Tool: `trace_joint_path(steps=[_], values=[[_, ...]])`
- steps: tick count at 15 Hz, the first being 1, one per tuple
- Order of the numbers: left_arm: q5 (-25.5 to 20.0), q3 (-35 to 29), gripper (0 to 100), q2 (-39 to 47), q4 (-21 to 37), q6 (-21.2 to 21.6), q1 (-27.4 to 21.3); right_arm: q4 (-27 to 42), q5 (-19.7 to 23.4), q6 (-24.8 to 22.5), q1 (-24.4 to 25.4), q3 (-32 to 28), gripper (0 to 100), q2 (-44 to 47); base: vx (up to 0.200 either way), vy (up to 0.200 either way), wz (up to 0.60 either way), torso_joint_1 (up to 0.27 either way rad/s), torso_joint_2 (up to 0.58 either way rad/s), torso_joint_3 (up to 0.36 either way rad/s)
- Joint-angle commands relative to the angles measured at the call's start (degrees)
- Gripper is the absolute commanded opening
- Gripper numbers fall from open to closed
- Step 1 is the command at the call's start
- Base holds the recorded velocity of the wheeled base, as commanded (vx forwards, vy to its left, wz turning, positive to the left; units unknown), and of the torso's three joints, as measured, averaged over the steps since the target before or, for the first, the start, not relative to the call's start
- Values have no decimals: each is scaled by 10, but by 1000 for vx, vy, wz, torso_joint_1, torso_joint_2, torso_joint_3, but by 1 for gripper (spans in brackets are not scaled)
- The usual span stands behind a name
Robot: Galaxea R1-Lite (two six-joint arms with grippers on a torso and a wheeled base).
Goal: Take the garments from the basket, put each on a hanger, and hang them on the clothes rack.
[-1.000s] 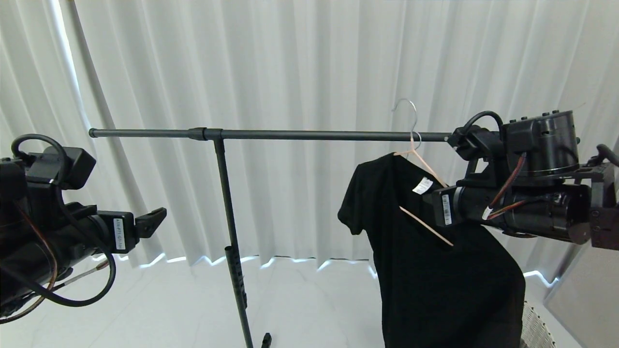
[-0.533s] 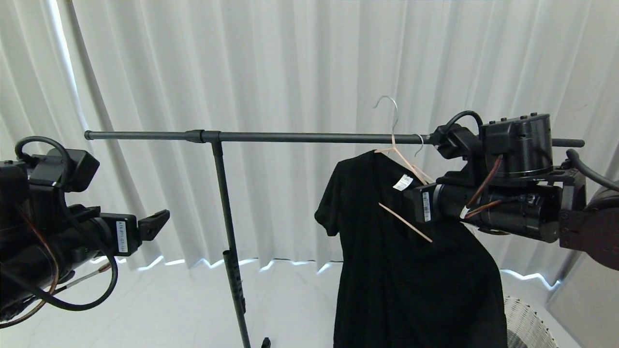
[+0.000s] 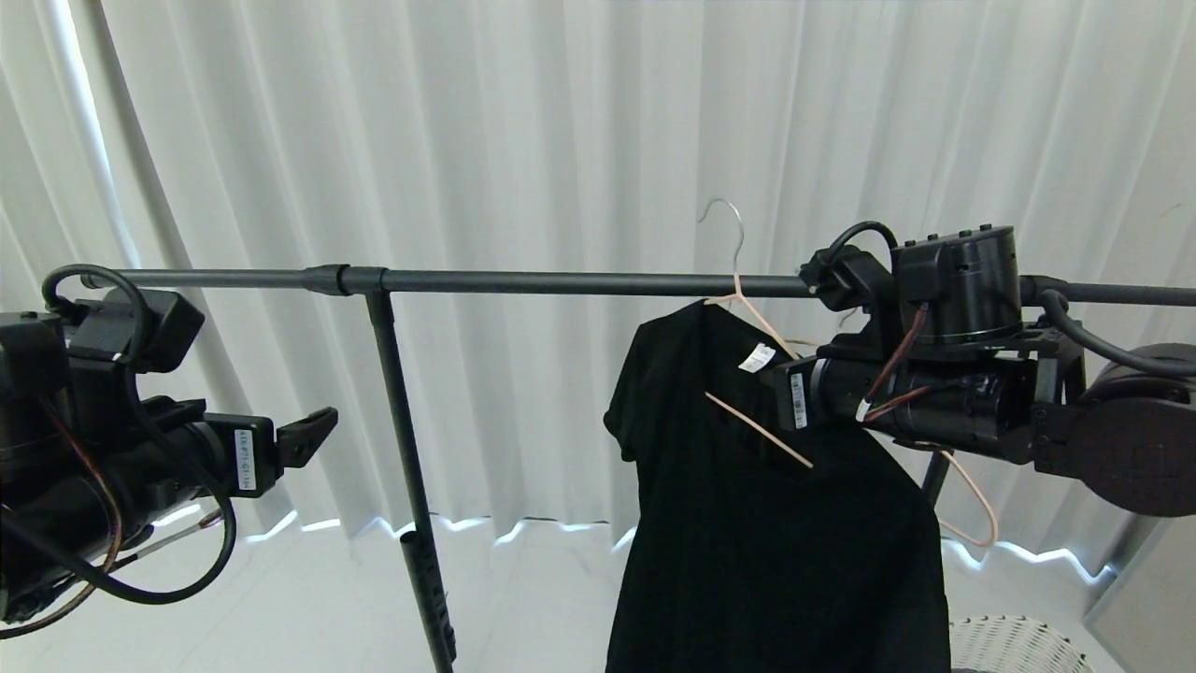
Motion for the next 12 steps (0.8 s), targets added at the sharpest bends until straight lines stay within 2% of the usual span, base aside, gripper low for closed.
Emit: trace_joint_path(steps=[1, 8, 12], values=[[1, 0, 100, -1, -1, 0, 0, 1, 0, 0, 4, 3, 0, 2, 0, 0, 0, 0, 0, 0], [1, 2, 100, -5, -1, 0, -21, 1, -2, 1, 17, 25, 0, 8, 0, 0, 0, 0, 0, 0], [1, 5, 100, -8, -1, 0, -42, -1, -3, 2, 0, 28, 0, 32, 0, 0, 0, 0, 0, 0]])
